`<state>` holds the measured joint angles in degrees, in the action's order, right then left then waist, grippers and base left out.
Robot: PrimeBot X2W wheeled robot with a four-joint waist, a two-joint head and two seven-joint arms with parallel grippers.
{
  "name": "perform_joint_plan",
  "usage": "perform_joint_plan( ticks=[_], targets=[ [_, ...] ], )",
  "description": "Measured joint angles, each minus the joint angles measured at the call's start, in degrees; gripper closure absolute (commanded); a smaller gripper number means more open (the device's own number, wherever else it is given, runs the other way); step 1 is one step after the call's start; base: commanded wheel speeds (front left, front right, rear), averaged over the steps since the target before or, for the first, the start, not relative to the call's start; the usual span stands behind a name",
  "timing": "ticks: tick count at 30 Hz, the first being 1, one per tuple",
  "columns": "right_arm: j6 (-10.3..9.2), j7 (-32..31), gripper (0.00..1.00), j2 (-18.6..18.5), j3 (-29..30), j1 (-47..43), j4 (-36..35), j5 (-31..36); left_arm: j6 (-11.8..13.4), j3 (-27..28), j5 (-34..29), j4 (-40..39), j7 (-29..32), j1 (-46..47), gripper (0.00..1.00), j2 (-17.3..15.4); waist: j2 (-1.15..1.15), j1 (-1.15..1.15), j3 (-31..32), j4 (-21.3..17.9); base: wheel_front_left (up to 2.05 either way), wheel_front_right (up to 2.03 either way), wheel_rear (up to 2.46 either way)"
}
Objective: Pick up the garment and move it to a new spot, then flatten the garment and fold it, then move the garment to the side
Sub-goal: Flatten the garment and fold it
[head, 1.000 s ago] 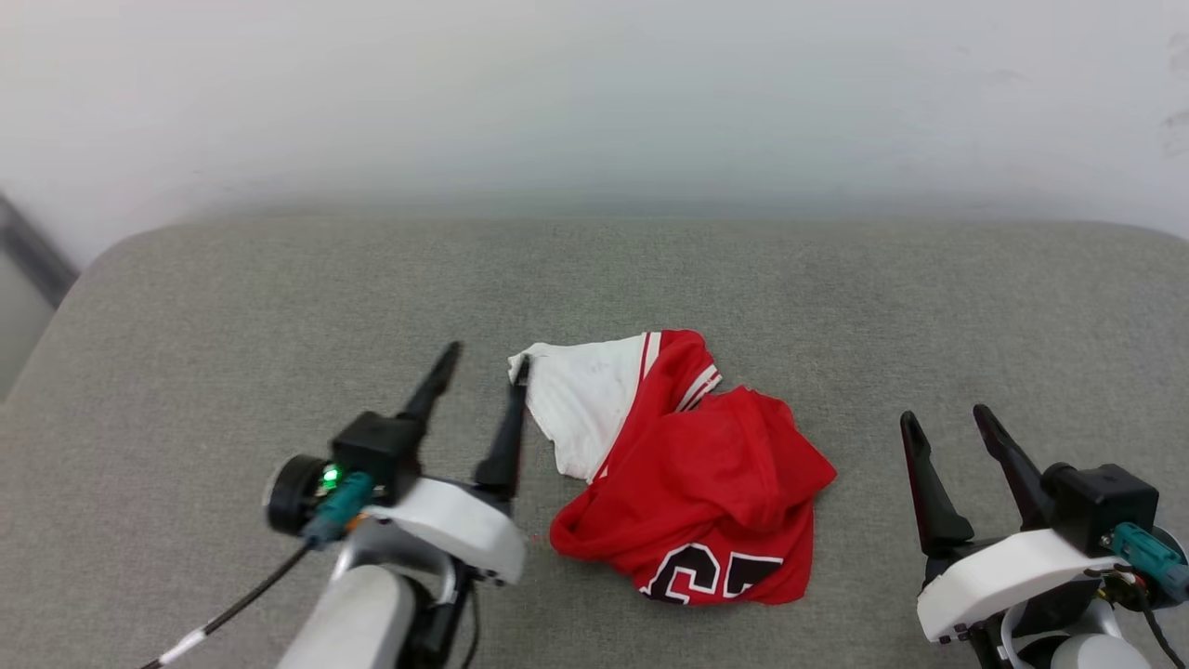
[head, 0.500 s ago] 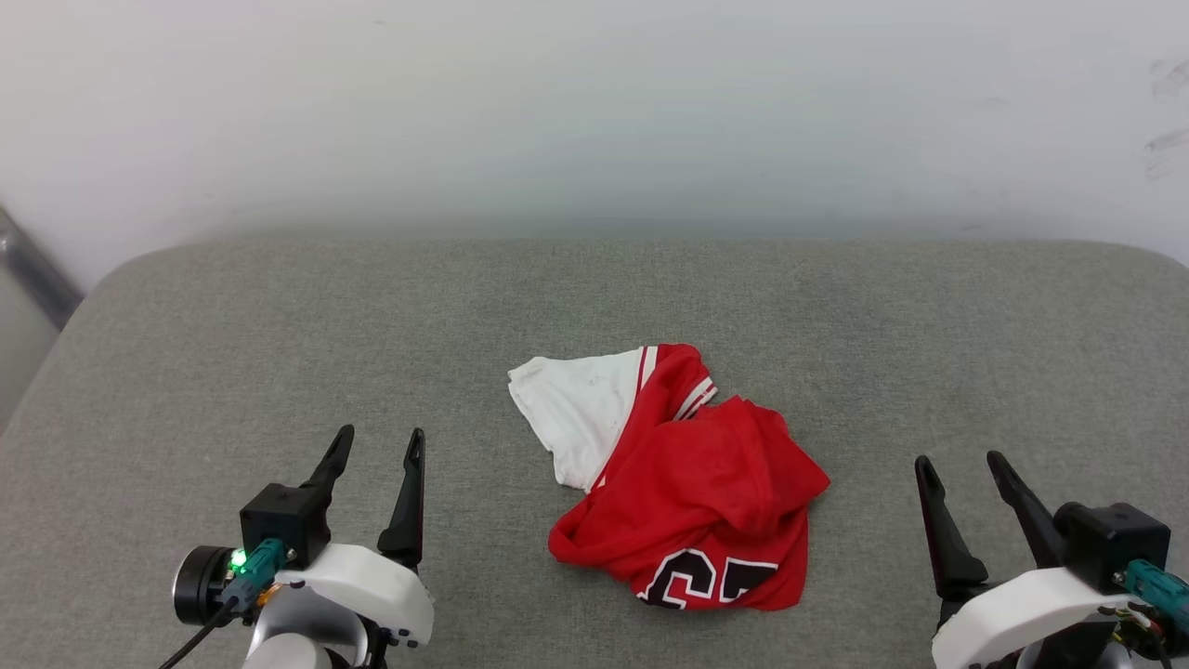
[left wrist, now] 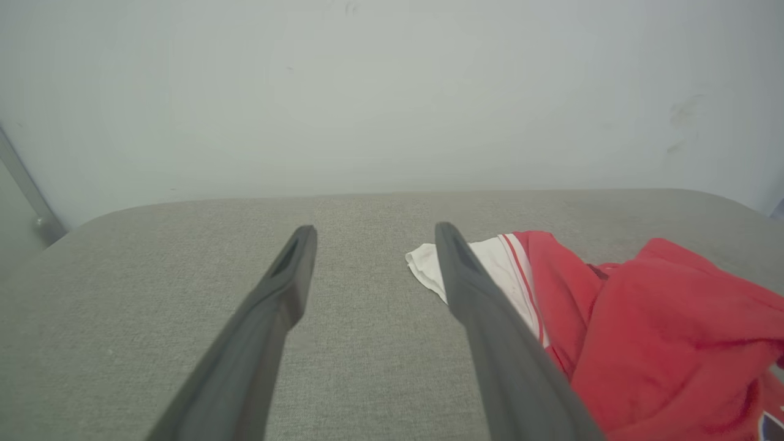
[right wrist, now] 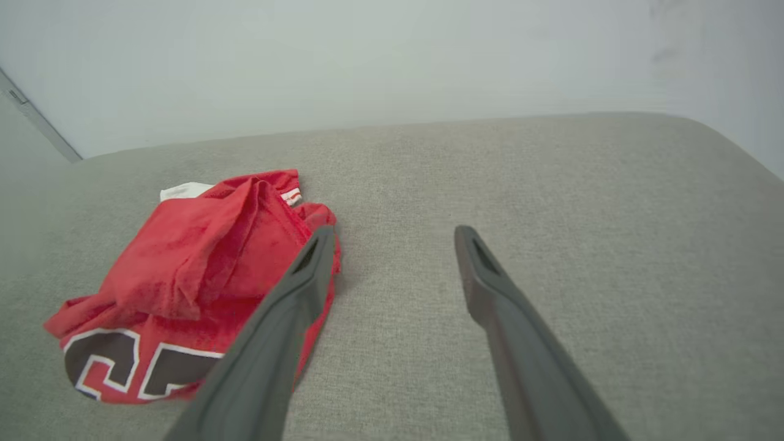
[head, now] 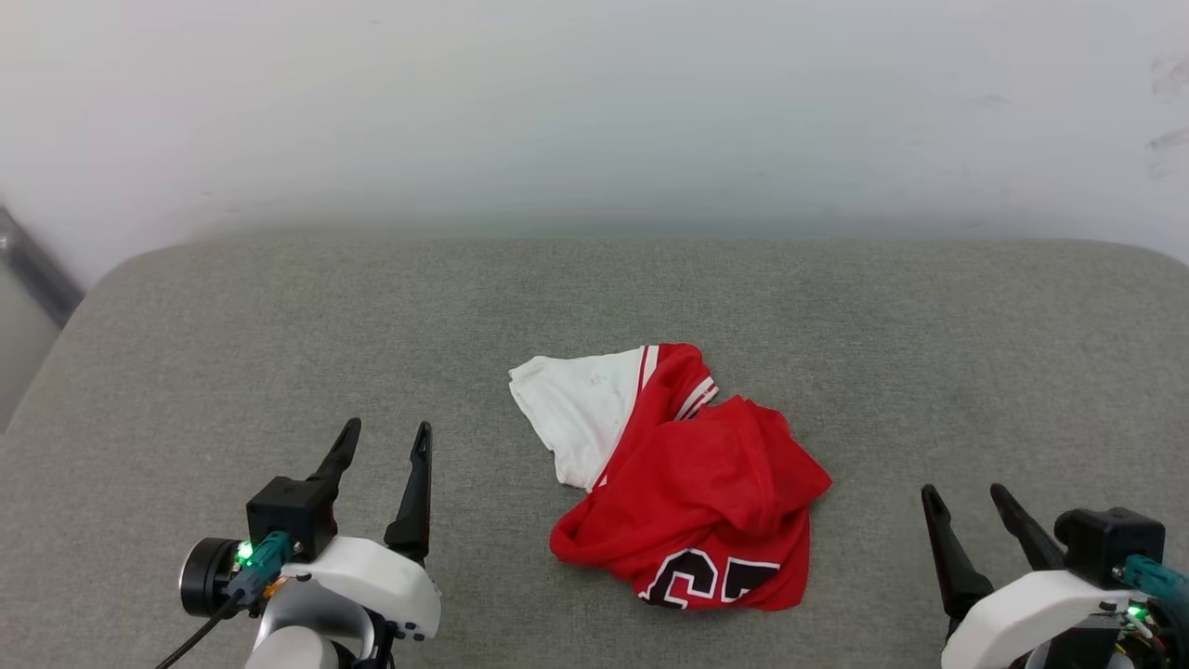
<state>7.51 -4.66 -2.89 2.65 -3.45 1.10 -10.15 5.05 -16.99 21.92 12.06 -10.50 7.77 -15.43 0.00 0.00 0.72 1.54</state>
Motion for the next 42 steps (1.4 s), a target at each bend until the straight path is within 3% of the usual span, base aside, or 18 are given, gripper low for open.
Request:
perform_joint_plan(
  ticks=[6,15,22,24,34,40,41,42],
  targets=[
    [-0.01,-10.7,0.0,0.0,0.5,2.4,0.9,-0.2,-0.4,-1.3,-0.3,-0.3,-0.3,2.3,0.0,0.9,0.0,0.0,-1.1,1.9,0.0,0.0,0.0],
    [-0.01,-27.6,0.0,-3.2,-8.4,8.1,-2.8,-5.9,-0.8,-2.2,-0.6,1.1,-2.1,5.1,0.0,2.3,0.0,0.0,-5.0,5.6,0.0,0.0,0.0],
    [-0.01,-34.3,0.0,-4.6,-13.0,8.5,-3.9,-11.0,-1.1,-2.1,-0.5,2.7,-3.2,6.0,0.0,2.9,0.0,0.0,-7.1,7.6,0.0,0.0,0.0],
    [-0.01,-35.3,0.98,-4.9,-13.7,8.4,-3.7,-11.7,-1.1,-2.2,-0.4,3.0,-3.3,6.1,0.0,3.1,0.0,0.0,-7.3,7.8,0.0,0.0,0.0],
    [-0.01,-29.4,1.0,-6.4,-9.7,10.5,-6.1,-9.6,-1.3,-2.0,-0.2,4.2,-3.9,6.5,0.0,3.2,0.0,0.0,-6.5,6.0,0.0,0.0,0.0],
    [-0.01,-26.6,1.0,-4.4,2.9,4.0,-9.3,-5.3,-0.9,-1.8,0.4,4.5,-3.8,4.6,0.0,2.4,0.0,0.0,-3.5,3.3,0.0,0.0,0.0],
    [-0.01,-26.6,1.0,-4.4,2.9,4.0,-9.3,-5.3,-0.9,-1.8,0.4,4.5,-3.8,4.6,0.0,2.4,0.0,0.0,-3.5,3.3,0.0,0.0,0.0],
    [-0.01,-26.7,1.0,-3.3,6.8,1.2,-10.2,-4.1,-0.7,-1.9,0.5,4.3,-3.7,4.1,0.0,2.2,0.0,0.0,-2.7,2.5,0.0,0.0,0.0]
  ],
)
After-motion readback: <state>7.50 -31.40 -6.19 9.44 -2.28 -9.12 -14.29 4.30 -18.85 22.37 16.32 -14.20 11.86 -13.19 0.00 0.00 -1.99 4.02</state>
